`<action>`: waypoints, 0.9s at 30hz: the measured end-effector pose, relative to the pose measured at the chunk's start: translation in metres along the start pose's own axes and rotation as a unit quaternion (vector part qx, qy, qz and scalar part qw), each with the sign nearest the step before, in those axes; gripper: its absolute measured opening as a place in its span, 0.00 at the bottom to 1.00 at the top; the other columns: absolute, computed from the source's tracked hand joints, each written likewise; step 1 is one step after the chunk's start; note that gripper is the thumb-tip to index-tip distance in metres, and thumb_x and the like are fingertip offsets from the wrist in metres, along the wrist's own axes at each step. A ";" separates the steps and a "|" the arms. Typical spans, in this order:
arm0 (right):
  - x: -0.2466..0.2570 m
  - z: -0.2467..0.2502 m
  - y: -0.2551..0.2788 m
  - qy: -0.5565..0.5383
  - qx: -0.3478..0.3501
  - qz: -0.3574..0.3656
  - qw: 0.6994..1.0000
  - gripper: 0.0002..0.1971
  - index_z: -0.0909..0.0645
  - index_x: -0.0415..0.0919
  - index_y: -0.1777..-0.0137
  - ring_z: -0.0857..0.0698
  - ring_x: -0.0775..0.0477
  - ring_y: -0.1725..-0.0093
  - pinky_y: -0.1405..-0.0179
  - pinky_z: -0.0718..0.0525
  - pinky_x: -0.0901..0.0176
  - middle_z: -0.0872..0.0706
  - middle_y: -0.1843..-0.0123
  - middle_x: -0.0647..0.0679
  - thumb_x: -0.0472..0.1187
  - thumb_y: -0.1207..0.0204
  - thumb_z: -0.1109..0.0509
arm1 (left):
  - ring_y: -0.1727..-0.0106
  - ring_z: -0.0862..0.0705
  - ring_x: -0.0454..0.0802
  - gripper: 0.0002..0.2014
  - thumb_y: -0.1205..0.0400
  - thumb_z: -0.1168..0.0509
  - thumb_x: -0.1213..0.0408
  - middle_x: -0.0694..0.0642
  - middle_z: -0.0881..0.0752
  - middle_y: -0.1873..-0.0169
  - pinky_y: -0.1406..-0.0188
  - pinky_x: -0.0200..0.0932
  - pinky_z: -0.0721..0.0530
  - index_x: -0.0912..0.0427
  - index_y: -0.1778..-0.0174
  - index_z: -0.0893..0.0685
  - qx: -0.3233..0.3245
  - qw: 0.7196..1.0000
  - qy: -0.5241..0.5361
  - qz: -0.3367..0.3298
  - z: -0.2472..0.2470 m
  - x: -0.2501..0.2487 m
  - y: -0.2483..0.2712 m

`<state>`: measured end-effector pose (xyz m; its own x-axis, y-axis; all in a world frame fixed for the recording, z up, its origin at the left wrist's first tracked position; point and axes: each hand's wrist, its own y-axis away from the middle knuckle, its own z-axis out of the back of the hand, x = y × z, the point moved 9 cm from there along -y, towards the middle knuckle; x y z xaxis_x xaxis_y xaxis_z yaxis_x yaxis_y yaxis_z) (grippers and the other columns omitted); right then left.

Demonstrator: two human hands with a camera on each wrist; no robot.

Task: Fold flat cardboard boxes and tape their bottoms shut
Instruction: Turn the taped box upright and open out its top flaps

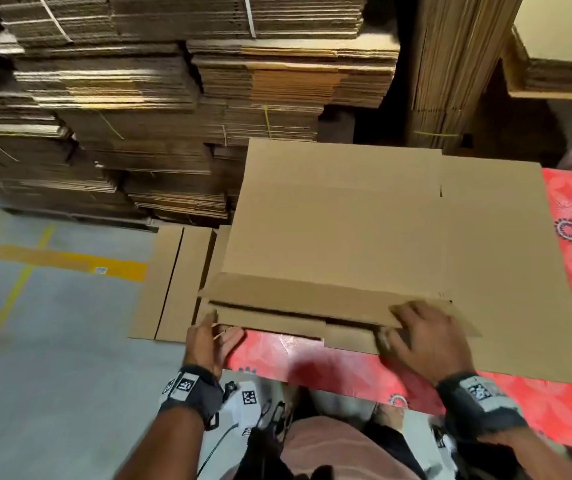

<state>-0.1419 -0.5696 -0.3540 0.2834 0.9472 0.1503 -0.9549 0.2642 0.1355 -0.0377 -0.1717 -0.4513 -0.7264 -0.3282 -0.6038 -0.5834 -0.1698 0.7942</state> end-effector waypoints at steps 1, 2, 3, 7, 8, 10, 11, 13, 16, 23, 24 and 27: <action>0.003 -0.022 0.015 0.011 0.051 0.004 0.999 0.37 0.19 0.49 0.24 0.17 0.39 0.30 0.37 0.20 0.39 0.17 0.26 0.44 0.70 0.25 0.45 | 0.51 0.10 0.63 0.13 0.09 0.40 0.53 0.63 0.13 0.56 0.55 0.56 0.06 0.61 0.44 0.22 0.004 1.000 0.023 0.005 -0.002 0.005 0.006; 0.002 -0.048 0.028 0.023 0.116 0.003 0.993 0.44 0.32 0.48 0.14 0.27 0.40 0.18 0.29 0.25 0.36 0.31 0.13 0.45 0.74 0.23 0.48 | 0.51 0.10 0.65 0.18 0.08 0.44 0.48 0.63 0.14 0.62 0.53 0.58 0.07 0.62 0.47 0.24 0.010 0.999 0.044 0.013 -0.006 0.012 0.011; 0.000 -0.074 0.042 0.027 0.187 0.000 0.982 0.48 0.48 0.49 0.09 0.41 0.42 0.11 0.22 0.33 0.34 0.51 0.08 0.49 0.77 0.23 0.51 | 0.49 0.10 0.67 0.22 0.08 0.49 0.44 0.66 0.13 0.62 0.50 0.61 0.07 0.63 0.45 0.26 0.016 0.998 0.053 0.021 -0.010 0.019 0.016; -0.007 -0.106 0.053 0.033 0.290 0.007 0.957 0.49 0.68 0.53 0.10 0.61 0.45 0.09 0.14 0.46 0.33 0.72 0.10 0.53 0.76 0.23 0.53 | 0.42 0.12 0.75 0.31 0.11 0.57 0.33 0.79 0.14 0.45 0.39 0.68 0.14 0.61 0.39 0.30 0.034 0.999 0.023 0.024 -0.019 0.045 0.036; -0.007 -0.101 0.049 0.016 0.297 0.009 0.955 0.49 0.66 0.53 0.10 0.60 0.46 0.09 0.14 0.46 0.34 0.68 0.09 0.53 0.74 0.21 0.48 | 0.41 0.12 0.74 0.31 0.12 0.57 0.32 0.79 0.14 0.44 0.38 0.68 0.15 0.60 0.42 0.28 0.038 0.999 0.019 0.025 -0.025 0.052 0.041; -0.009 -0.085 0.044 -0.043 0.301 0.008 0.953 0.46 0.60 0.53 0.09 0.58 0.48 0.09 0.14 0.45 0.36 0.63 0.08 0.53 0.71 0.18 0.43 | 0.41 0.12 0.73 0.29 0.12 0.56 0.32 0.79 0.14 0.43 0.35 0.69 0.17 0.56 0.49 0.28 0.049 0.998 0.013 0.037 -0.040 0.065 0.052; -0.014 -0.075 0.041 -0.083 0.286 0.001 0.955 0.45 0.57 0.54 0.08 0.56 0.49 0.09 0.13 0.44 0.38 0.60 0.07 0.52 0.71 0.18 0.42 | 0.41 0.12 0.73 0.28 0.12 0.56 0.32 0.79 0.14 0.42 0.34 0.71 0.18 0.56 0.49 0.29 0.055 0.998 0.010 0.037 -0.049 0.070 0.057; -0.028 -0.057 0.040 -0.183 0.239 -0.032 0.953 0.47 0.50 0.55 0.09 0.51 0.50 0.09 0.12 0.44 0.43 0.53 0.07 0.50 0.75 0.23 0.42 | 0.40 0.12 0.73 0.30 0.12 0.56 0.33 0.78 0.14 0.40 0.33 0.73 0.18 0.59 0.40 0.29 0.068 0.997 0.012 0.043 -0.066 0.084 0.063; -0.058 -0.029 0.055 -0.497 0.129 -0.175 0.840 0.52 0.36 0.59 0.15 0.36 0.53 0.13 0.14 0.37 0.48 0.37 0.11 0.51 0.81 0.39 0.33 | 0.39 0.12 0.72 0.33 0.11 0.54 0.35 0.77 0.17 0.36 0.31 0.73 0.19 0.59 0.22 0.36 0.091 0.994 0.029 0.050 -0.095 0.103 0.075; -0.127 -0.047 0.128 -0.814 0.034 -0.420 0.399 0.28 0.24 0.44 0.51 0.13 0.33 0.41 0.51 0.07 0.36 0.17 0.57 0.43 0.71 0.29 0.29 | 0.44 0.09 0.68 0.06 0.08 0.45 0.65 0.75 0.20 0.43 0.52 0.58 0.08 0.65 0.41 0.30 0.088 0.996 -0.018 0.018 -0.133 0.128 0.087; -0.132 -0.055 0.134 -0.819 0.037 -0.427 0.381 0.29 0.24 0.44 0.51 0.13 0.30 0.36 0.49 0.08 0.34 0.16 0.55 0.40 0.72 0.29 0.30 | 0.46 0.08 0.69 0.09 0.09 0.46 0.71 0.79 0.20 0.40 0.57 0.55 0.07 0.71 0.36 0.32 0.077 0.997 -0.025 -0.002 -0.133 0.124 0.083; -0.146 -0.068 0.145 -0.820 0.040 -0.443 0.361 0.37 0.23 0.39 0.35 0.17 0.27 0.29 0.34 0.16 0.27 0.18 0.31 0.31 0.72 0.29 0.31 | 0.50 0.07 0.67 0.19 0.11 0.48 0.76 0.84 0.17 0.42 0.61 0.50 0.08 0.81 0.26 0.38 0.058 0.996 -0.048 -0.039 -0.136 0.112 0.084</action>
<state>-0.3273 -0.6573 -0.4229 0.2088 -0.9005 0.3813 -0.4389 0.2621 0.8594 -0.1190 -0.3488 -0.4435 -0.7057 -0.2278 -0.6709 -0.6730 -0.0805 0.7352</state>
